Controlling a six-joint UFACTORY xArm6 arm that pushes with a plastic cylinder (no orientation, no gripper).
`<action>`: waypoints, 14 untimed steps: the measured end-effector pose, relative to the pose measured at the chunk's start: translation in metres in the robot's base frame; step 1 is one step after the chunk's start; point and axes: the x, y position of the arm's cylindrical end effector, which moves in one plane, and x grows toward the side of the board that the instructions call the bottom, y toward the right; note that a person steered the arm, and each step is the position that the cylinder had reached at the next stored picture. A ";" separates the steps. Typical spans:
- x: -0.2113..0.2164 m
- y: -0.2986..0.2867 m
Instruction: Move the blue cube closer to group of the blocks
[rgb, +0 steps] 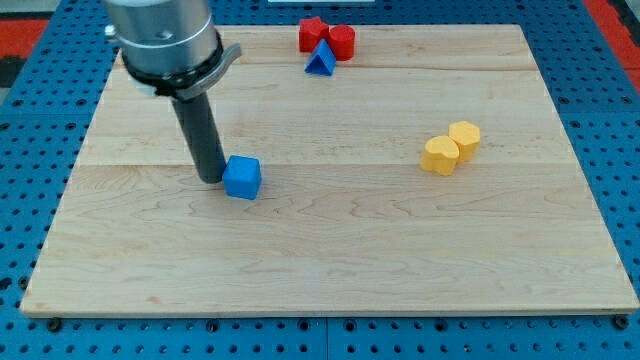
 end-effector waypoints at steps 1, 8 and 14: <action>-0.002 0.002; -0.057 0.082; -0.115 0.183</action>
